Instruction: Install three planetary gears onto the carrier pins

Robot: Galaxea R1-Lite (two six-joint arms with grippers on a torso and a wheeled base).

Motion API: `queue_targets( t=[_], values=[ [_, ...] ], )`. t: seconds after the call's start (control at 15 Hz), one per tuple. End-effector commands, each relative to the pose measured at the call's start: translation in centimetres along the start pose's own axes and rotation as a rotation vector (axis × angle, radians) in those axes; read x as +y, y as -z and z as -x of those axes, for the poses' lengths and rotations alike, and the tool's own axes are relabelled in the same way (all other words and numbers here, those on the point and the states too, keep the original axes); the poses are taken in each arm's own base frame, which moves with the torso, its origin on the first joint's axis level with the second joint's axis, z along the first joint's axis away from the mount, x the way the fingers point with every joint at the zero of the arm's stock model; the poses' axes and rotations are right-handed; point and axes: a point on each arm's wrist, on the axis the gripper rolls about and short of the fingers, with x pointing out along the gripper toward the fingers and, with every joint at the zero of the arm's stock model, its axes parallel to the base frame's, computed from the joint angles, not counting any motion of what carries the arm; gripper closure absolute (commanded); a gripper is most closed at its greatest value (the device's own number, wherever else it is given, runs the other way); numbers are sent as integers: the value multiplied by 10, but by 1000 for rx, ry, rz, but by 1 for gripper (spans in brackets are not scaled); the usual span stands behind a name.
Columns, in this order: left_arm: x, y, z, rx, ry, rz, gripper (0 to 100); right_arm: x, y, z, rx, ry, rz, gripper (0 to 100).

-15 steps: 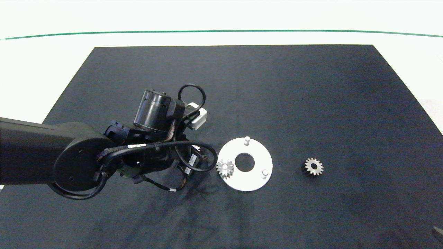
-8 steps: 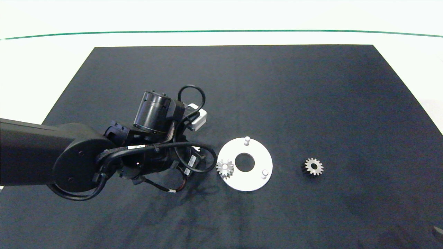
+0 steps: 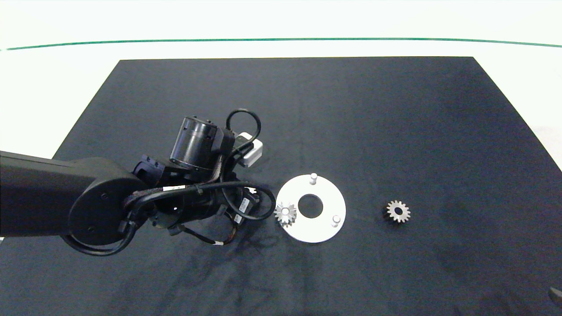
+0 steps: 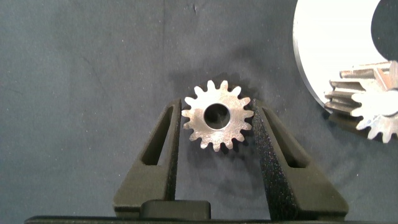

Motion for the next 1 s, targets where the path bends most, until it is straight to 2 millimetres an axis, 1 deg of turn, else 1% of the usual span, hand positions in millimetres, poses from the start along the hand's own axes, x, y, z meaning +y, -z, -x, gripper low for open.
queue_targets(
  t=[0.07, 1.0],
  values=[
    [0, 0, -1, -1, -3, -1, 67, 0, 0, 0, 2, 0, 1, 0],
    [0, 0, 1, -4, -4, 0, 94, 0, 0, 1, -1, 0, -1, 0]
  ],
)
